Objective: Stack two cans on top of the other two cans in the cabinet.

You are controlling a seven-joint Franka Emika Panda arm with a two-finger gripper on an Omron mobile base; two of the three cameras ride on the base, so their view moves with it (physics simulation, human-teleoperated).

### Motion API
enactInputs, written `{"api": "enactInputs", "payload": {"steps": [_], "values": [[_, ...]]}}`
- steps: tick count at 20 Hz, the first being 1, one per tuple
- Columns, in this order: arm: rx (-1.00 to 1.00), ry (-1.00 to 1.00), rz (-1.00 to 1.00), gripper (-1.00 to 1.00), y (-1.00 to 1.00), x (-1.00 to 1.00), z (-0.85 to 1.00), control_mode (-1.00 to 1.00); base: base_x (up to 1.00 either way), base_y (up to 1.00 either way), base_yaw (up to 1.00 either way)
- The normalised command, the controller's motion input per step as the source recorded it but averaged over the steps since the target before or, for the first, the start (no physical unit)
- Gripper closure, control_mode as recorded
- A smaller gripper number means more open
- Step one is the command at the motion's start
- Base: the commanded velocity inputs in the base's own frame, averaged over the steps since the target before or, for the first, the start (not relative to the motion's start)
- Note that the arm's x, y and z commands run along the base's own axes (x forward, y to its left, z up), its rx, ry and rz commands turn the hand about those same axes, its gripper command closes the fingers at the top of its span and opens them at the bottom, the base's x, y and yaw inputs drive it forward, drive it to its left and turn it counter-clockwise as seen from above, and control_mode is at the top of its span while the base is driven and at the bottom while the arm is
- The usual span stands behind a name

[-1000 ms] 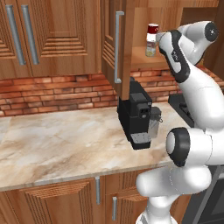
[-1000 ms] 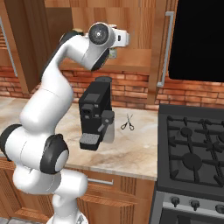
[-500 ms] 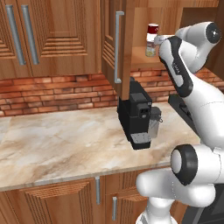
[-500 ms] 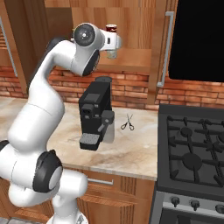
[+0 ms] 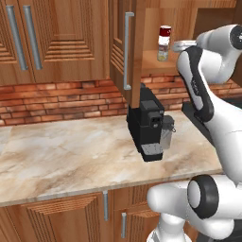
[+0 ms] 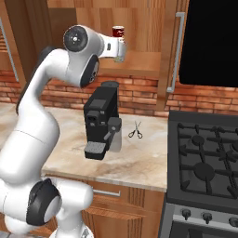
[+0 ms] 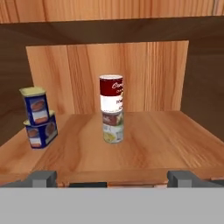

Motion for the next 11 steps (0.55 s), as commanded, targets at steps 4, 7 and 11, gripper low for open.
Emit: {"api": "enactInputs", "payload": {"steps": [4, 7, 11], "values": [[0.0, 0.0, -0.04, -1.0, 0.0, -0.66, 0.0, -1.0, 0.0, 0.0, 0.0], [0.0, 0.0, -0.02, -1.0, 0.0, -0.61, 0.0, -1.0, 0.0, 0.0, 0.0], [0.0, 0.0, -0.02, -1.0, 0.0, -0.61, 0.0, -1.0, 0.0, 0.0, 0.0]]}}
